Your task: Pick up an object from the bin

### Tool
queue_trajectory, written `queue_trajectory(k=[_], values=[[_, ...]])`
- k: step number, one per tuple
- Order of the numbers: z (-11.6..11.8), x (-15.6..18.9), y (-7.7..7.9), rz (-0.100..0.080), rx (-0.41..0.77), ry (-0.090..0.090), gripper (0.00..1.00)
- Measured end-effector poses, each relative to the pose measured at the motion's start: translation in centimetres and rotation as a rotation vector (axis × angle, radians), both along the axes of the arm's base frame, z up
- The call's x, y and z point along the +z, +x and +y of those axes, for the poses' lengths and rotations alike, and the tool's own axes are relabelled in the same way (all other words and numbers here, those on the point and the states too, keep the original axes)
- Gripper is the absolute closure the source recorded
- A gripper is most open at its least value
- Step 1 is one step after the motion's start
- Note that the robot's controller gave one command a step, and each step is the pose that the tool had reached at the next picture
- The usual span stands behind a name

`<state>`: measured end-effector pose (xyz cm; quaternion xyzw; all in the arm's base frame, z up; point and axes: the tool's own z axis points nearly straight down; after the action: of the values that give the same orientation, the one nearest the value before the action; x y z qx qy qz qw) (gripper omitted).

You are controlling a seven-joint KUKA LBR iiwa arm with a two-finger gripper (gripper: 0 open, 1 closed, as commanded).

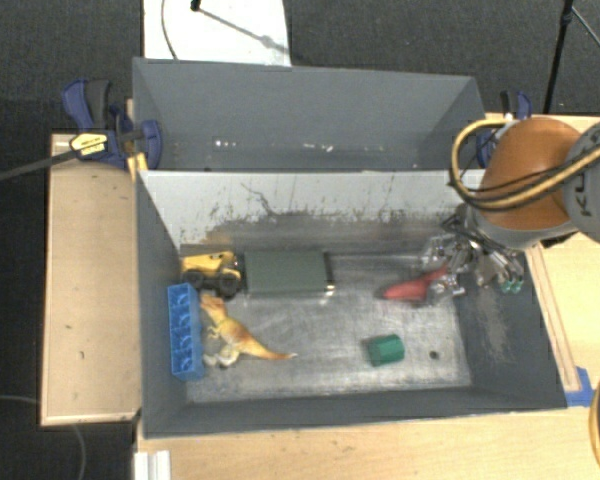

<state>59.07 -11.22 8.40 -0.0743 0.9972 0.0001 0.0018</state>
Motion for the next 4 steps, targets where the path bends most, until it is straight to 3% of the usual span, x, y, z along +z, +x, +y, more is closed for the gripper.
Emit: queue_trajectory(k=[3, 4], values=[[0.0, 2.9, -0.1, 0.007, 0.000, 0.001, 1.00], [0.0, 4.7, 0.1, 0.001, 0.000, 0.000, 1.00]])
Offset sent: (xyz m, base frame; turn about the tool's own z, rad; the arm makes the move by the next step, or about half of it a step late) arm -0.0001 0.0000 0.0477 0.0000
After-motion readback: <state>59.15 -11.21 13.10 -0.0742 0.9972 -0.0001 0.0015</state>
